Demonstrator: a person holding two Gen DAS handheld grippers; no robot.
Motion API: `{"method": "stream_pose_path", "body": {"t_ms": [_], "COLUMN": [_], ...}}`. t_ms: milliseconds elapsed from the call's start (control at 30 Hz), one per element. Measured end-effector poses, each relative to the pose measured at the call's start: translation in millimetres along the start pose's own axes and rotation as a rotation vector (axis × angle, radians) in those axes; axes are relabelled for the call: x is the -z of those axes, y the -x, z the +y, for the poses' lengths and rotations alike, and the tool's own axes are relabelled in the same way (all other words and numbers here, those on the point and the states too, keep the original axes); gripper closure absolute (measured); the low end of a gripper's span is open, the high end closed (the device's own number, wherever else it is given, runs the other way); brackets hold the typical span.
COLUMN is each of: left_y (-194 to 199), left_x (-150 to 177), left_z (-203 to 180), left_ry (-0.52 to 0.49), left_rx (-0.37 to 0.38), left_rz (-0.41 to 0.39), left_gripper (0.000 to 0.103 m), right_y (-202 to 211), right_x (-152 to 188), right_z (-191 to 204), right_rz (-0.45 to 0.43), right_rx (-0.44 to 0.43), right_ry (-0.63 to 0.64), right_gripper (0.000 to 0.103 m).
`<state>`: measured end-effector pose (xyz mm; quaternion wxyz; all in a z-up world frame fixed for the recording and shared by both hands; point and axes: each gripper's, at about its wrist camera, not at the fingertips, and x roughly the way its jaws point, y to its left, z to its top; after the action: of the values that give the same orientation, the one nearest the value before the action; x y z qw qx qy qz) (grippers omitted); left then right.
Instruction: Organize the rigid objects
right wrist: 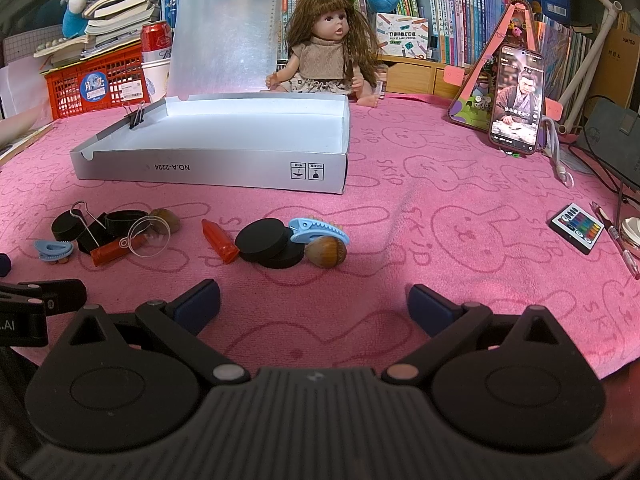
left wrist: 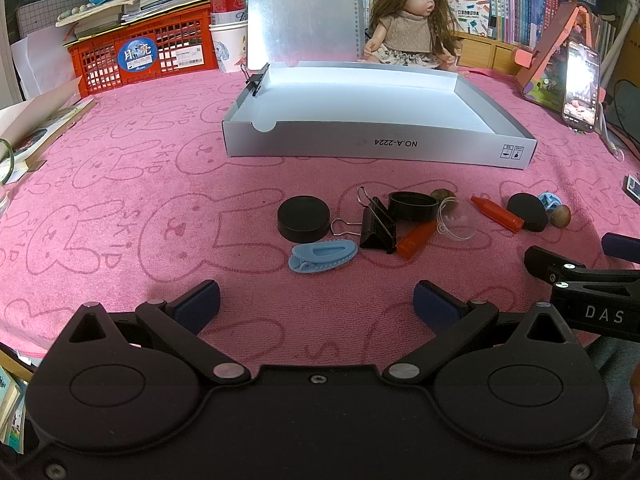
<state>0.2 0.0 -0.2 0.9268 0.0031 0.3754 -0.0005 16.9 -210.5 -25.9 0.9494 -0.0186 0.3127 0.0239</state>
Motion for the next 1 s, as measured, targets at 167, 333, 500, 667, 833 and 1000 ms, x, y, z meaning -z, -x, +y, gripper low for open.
{"method": "stream_pose_path", "body": {"t_ms": [167, 333, 500, 667, 833, 1000], "left_y": [-0.9, -0.4, -0.5, 0.0, -2.2, -0.7], "left_x": [-1.2, -0.5, 0.1, 1.5, -2.3, -1.0], "left_z": [0.7, 1.8, 1.7, 2.6, 2.9, 4.3], "left_ry": [-0.003, -0.007, -0.011, -0.013, -0.011, -0.002], "left_rx": [0.002, 0.006, 0.01, 0.014, 0.017, 0.019], "left_rz": [0.001, -0.009, -0.012, -0.022, -0.011, -0.024], "left_gripper": [0.0, 0.0, 0.0, 0.0, 0.0, 0.004], "right_y": [0.1, 0.2, 1.5, 1.3, -0.4, 0.0], "right_x": [-0.7, 0.1, 0.0, 0.1, 0.1, 1.4], "right_z": [0.0, 0.8, 0.4, 0.0, -1.3, -0.3], "right_rz": [0.006, -0.005, 0.0, -0.008, -0.01, -0.016], "right_rx": [0.001, 0.001, 0.0, 0.001, -0.014, -0.007], "right_ry": [-0.001, -0.002, -0.001, -0.003, 0.005, -0.002], "right_gripper": [0.0, 0.0, 0.0, 0.0, 0.0, 0.0]}}
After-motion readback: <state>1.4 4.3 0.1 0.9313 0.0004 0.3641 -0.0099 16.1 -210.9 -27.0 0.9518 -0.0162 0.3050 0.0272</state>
